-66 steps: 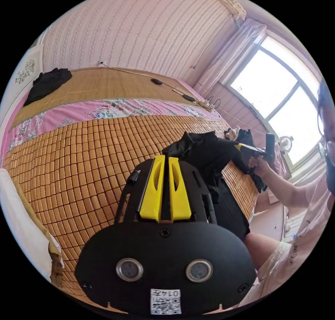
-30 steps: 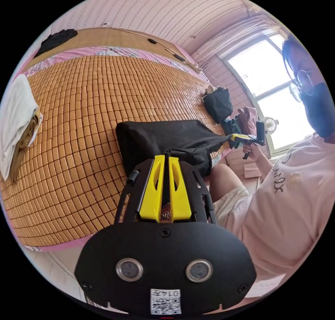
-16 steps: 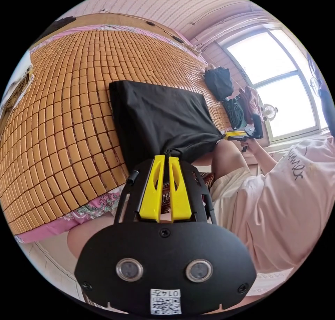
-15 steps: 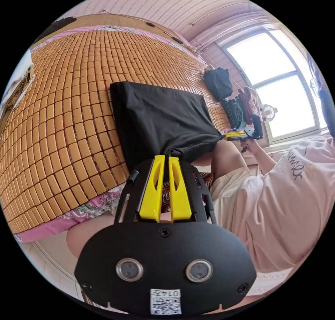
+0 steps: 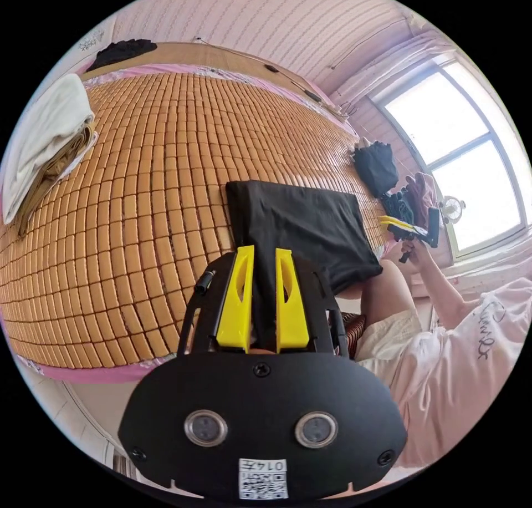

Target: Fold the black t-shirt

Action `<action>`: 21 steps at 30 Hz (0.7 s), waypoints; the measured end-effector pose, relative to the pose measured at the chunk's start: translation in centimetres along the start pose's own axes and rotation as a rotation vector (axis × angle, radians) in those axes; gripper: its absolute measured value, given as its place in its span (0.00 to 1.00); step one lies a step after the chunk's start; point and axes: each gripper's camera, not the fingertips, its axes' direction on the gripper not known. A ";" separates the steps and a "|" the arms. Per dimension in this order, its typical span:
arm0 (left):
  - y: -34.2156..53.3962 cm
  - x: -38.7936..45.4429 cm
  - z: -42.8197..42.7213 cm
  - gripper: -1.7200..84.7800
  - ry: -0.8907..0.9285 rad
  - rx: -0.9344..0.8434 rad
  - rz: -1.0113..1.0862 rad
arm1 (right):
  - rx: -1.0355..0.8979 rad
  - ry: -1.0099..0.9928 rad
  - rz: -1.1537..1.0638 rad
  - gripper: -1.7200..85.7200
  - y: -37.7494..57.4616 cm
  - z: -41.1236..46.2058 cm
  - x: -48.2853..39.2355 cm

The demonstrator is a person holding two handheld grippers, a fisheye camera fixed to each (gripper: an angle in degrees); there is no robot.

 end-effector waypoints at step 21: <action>-9.5 -1.3 7.0 0.02 -0.110 0.054 -0.030 | 0.125 -0.188 0.156 0.02 -2.6 5.2 5.8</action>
